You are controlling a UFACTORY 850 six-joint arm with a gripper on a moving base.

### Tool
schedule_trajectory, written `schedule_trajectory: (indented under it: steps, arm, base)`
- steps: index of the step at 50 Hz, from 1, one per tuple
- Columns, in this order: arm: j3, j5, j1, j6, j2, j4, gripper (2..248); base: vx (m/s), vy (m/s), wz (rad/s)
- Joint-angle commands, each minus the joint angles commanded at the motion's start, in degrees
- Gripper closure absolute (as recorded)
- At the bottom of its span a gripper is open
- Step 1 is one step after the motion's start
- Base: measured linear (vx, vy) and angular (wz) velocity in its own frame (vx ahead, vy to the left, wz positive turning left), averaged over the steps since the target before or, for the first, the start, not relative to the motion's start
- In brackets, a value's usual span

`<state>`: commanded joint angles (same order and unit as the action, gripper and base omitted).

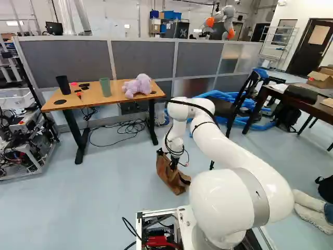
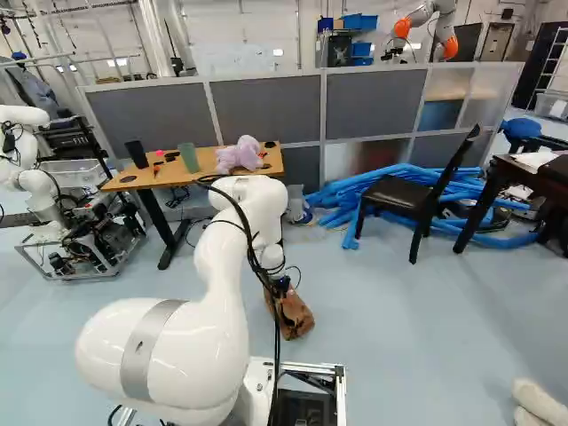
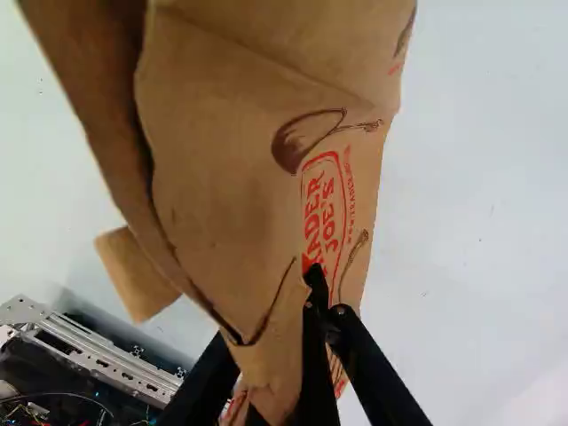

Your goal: Pick up the bag on the ground and place it on the table

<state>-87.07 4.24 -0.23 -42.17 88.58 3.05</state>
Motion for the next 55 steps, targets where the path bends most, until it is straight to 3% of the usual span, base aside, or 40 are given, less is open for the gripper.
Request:
schedule_trajectory:
  steps: [55]
  arm:
    - [10.50,0.00,0.00,0.00,-11.34,0.00,229]
  base:
    - [0.000,0.000,0.000]
